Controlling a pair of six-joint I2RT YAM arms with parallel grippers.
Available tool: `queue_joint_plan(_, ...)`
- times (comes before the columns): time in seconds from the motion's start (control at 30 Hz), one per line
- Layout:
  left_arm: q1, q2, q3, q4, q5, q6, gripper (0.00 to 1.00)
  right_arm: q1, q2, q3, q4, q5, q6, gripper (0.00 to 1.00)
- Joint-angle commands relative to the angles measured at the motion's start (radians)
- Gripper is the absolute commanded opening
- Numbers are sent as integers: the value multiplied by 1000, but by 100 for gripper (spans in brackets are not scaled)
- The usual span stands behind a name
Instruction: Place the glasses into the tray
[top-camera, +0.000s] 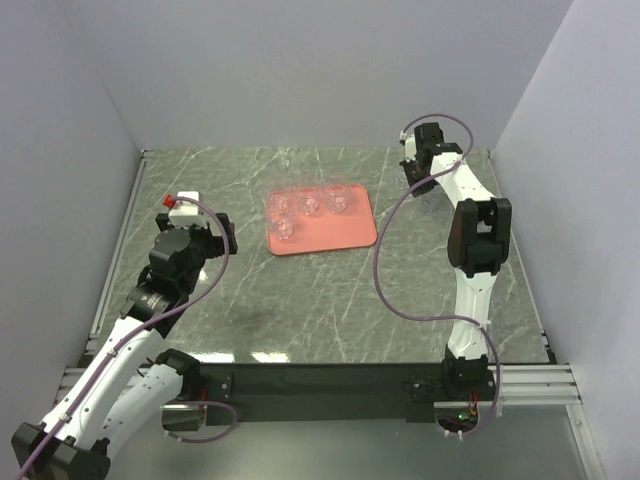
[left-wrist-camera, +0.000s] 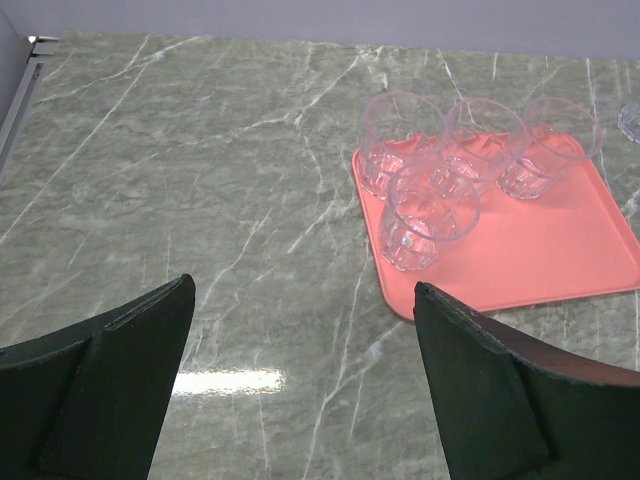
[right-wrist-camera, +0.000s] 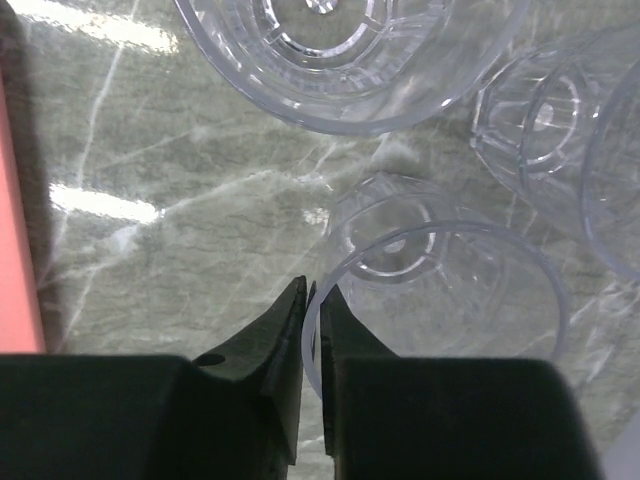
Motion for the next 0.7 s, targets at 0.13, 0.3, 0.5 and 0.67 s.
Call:
queue_joint_plan(0.13,5,-4,-3,35,8,12,97,-4,-39,-8,10,14,-20,0)
queue_joint_plan(0.3,5,-4,-3,36,10,11,97,6,-107,-44,12,-13,-44,0)
queue_joint_plan(0.5,5,-4,-2,36,11,11,97,52,-185,-77,4,-81,-71,0)
queue_joint_plan(0.67,5,-6,-3,36,11,11,97,120,-210,-84,-10,-104,-94,0)
